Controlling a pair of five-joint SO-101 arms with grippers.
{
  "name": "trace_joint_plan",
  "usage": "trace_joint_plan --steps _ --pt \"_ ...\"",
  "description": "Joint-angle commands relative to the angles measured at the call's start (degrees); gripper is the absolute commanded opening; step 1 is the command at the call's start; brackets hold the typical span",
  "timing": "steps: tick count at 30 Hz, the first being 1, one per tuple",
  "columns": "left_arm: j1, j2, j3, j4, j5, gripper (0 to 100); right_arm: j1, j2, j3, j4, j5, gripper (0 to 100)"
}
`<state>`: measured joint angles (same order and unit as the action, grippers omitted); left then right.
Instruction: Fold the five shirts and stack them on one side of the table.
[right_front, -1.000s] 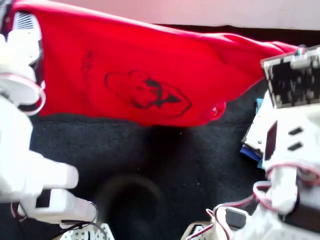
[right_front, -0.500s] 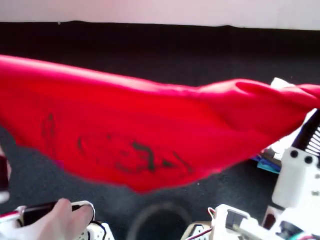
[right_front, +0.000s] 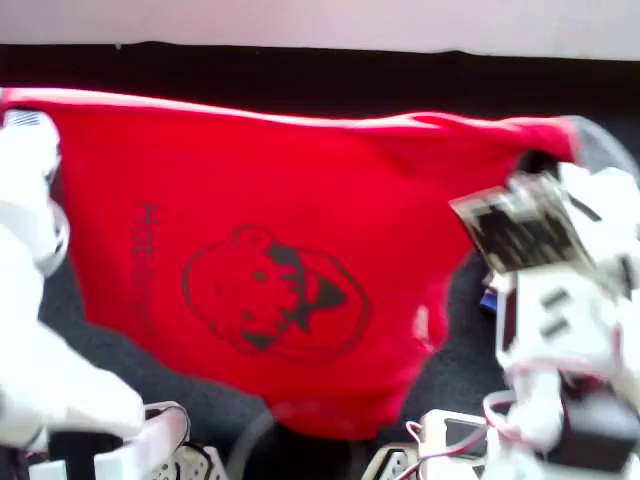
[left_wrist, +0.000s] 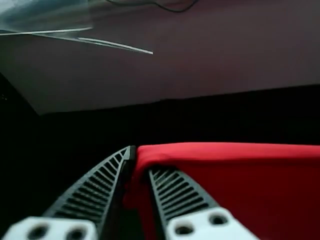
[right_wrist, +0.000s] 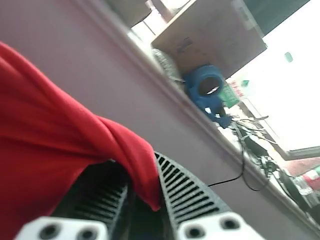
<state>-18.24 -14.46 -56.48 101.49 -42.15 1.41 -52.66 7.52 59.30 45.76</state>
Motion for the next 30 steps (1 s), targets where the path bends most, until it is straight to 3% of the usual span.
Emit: trace_joint_plan --steps 1,7,13,22,30 --pt "0.92 0.04 19.30 -2.55 -7.12 1 -4.62 3.91 7.69 -3.91 1.49 0.8" --pt "1.10 3.38 48.22 -26.90 -9.67 1 -5.23 14.02 18.33 -21.23 1.58 0.8" --pt "1.36 11.30 57.89 -54.15 -9.67 1 -5.76 27.82 19.47 -38.20 1.93 0.8" --pt "2.33 32.04 48.31 -81.76 -9.67 1 -5.85 45.67 17.63 -65.45 3.96 0.8" --pt "4.35 52.53 24.84 -85.80 -9.67 1 -5.14 64.75 -0.84 -71.25 8.97 0.8"
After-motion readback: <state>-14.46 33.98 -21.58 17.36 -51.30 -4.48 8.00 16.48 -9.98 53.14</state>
